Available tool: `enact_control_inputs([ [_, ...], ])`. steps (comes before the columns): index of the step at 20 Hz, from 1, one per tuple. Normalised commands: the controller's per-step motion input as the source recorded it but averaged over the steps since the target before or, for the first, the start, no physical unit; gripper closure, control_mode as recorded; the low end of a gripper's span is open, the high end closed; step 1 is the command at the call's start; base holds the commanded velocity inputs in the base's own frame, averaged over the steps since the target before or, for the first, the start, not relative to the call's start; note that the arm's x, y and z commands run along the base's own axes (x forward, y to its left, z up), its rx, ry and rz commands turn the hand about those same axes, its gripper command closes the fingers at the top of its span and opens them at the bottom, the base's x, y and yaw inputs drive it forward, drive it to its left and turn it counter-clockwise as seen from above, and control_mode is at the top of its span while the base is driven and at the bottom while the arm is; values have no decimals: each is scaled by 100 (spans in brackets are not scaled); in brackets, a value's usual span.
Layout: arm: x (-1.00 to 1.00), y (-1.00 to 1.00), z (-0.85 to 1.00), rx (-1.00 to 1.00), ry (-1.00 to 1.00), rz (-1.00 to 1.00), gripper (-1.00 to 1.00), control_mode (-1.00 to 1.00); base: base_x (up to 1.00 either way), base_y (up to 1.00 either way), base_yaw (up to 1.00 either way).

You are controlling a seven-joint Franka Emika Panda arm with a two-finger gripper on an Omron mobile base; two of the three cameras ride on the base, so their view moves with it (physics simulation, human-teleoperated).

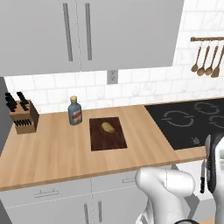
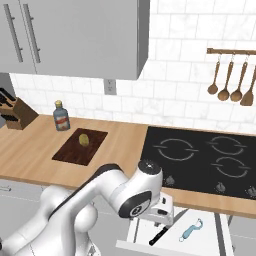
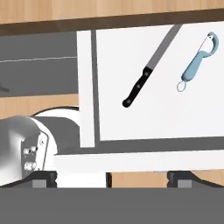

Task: Place the appropriate cutting tool for cutting the potato skin on the cutting board.

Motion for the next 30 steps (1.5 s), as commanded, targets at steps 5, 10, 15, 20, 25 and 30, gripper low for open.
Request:
enact_control_inputs([
  [5,4,0,-51,0,0,0,-100,-100,0,0,0],
  [10,2,0,-48,0,0,0,-100,-100,0,0,0],
  [15,15,0,-26,0,0,0,-100,-100,0,0,0],
  [20,16,1,-29,0,4,0,-100,-100,0,0,0],
  [25,10,0,-37,0,3,1,-100,-100,0,0,0],
  [30,0,0,-34,0,2,2,-100,-100,0,0,0],
])
